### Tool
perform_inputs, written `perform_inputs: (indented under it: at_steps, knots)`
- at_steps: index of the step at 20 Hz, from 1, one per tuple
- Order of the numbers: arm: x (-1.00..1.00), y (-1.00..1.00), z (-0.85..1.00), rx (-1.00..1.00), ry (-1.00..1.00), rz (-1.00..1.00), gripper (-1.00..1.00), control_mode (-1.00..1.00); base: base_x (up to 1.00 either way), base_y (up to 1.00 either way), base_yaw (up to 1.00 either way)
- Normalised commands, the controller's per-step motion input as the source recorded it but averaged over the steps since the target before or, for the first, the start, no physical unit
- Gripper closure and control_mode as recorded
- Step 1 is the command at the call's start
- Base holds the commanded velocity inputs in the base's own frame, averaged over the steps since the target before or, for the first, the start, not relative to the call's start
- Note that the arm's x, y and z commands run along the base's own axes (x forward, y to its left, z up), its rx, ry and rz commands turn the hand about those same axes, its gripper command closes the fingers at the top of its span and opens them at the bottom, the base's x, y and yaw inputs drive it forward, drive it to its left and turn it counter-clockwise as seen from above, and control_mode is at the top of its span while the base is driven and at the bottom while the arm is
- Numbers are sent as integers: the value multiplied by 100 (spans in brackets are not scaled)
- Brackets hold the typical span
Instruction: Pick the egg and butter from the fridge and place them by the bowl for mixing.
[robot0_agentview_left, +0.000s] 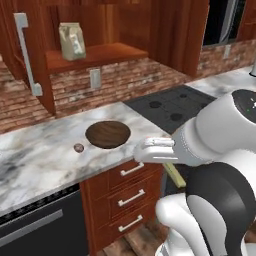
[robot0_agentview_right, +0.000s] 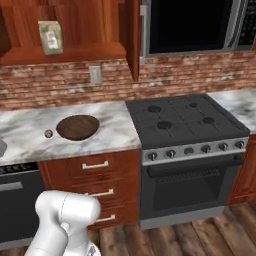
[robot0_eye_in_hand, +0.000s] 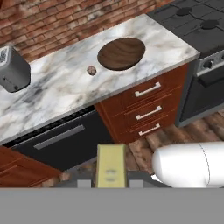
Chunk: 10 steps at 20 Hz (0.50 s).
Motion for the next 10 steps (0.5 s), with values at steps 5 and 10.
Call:
perform_inputs:
  at_steps: [5,10]
  knots:
    - [0,0,0,0,0,0,100,100,95,-37,8]
    - [0,0,0,0,0,0,100,100,65,-2,13]
